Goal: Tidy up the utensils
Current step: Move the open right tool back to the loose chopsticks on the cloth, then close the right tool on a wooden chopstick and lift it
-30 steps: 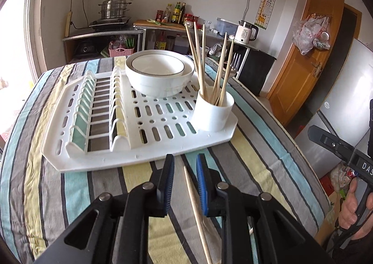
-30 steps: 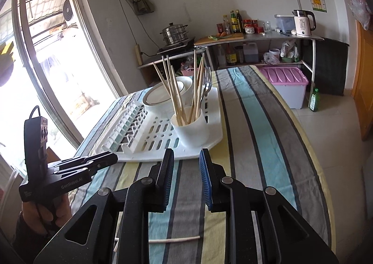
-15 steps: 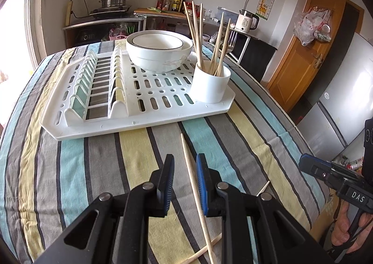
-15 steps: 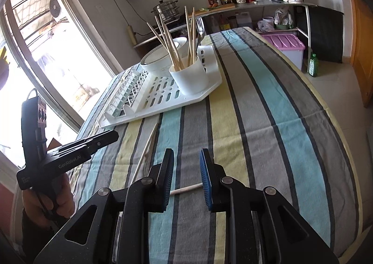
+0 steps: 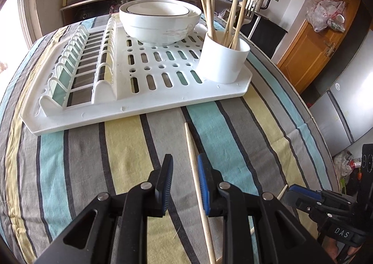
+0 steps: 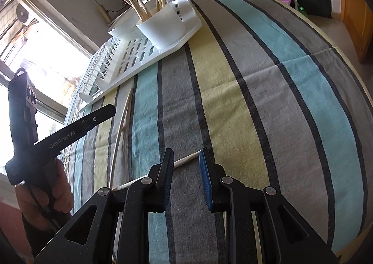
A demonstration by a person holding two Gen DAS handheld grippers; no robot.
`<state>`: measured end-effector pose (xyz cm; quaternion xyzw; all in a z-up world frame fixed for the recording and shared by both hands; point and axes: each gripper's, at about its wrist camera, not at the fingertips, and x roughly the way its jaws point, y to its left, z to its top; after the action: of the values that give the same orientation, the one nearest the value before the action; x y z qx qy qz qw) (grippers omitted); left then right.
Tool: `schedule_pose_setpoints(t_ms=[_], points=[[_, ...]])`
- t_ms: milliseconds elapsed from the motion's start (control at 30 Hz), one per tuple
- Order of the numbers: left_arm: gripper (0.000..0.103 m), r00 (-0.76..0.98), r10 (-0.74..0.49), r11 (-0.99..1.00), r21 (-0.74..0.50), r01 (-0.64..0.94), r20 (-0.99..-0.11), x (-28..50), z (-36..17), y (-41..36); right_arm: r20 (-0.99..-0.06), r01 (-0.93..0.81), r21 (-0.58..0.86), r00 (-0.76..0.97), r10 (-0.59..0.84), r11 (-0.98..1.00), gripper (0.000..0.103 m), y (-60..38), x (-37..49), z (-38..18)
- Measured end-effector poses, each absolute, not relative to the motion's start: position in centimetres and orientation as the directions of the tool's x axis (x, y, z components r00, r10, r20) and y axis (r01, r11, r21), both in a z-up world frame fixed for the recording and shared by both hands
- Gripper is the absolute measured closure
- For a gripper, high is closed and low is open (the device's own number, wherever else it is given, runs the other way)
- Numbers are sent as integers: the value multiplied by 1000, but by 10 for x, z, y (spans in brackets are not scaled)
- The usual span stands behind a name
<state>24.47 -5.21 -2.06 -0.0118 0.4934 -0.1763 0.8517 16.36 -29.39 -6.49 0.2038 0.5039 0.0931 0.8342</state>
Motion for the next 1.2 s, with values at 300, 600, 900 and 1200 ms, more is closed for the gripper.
schedule_pose_setpoints(t_ms=[300, 600, 900, 1200], points=[[79, 421, -238, 953, -127, 274, -875, 258, -29, -69, -833, 83, 381, 462, 304, 921, 80, -283, 169, -62], [85, 449, -154, 945, 1, 326, -880, 259, -27, -86, -854, 80, 269, 481, 199, 960, 80, -266, 178, -60], [97, 461, -152, 933, 27, 358, -874, 257, -29, -71, -861, 17, 205, 478, 172, 979, 92, -257, 198, -60], [97, 471, -199, 945, -41, 324, -859, 254, -27, -39, -857, -106, 229, 449, 253, 968, 99, -251, 221, -61]])
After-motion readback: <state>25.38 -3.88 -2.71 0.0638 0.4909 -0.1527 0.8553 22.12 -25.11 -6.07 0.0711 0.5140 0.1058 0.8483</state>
